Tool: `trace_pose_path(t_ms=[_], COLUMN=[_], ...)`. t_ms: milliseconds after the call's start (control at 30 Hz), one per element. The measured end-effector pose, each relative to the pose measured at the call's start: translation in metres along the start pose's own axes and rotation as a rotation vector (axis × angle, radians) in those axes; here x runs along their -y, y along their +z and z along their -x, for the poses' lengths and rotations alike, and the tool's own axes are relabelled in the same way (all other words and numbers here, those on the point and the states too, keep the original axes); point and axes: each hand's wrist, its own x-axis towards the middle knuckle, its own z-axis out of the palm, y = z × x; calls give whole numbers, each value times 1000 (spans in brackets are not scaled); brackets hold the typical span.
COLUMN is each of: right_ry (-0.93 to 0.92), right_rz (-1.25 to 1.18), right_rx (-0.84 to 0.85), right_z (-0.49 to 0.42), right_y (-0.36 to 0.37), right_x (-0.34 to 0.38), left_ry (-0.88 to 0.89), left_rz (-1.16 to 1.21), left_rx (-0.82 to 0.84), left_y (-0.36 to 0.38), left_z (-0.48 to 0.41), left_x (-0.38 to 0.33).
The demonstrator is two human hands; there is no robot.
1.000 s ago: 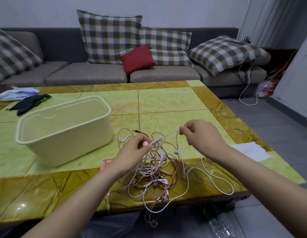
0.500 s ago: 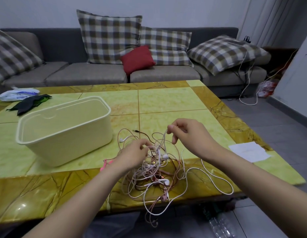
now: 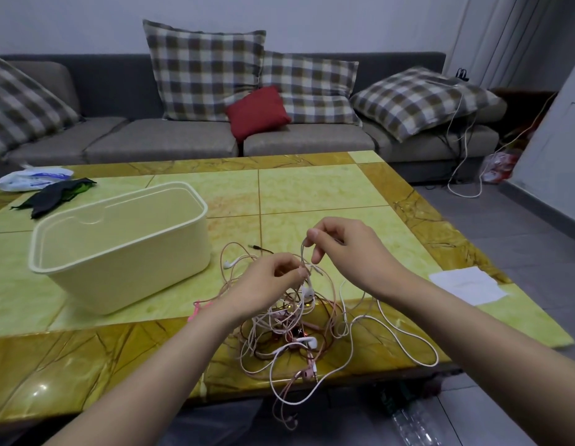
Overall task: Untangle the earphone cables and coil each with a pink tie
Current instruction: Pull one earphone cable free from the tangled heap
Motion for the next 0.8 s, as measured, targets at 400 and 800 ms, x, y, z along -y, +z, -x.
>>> trace_pose_path(t_ms=[400,800], right_ry=[94,209], right_rz=[191,205], right_rx=[-91,-136], right_z=[-1,-1], right_y=[0,-13], right_x=[-16,-35], left_ry=[-111,-228], left_rz=[-177,-314], left_rx=[-196,-327], left_y=[-10,-20], left_z=[-5,-9], left_x=[23,42])
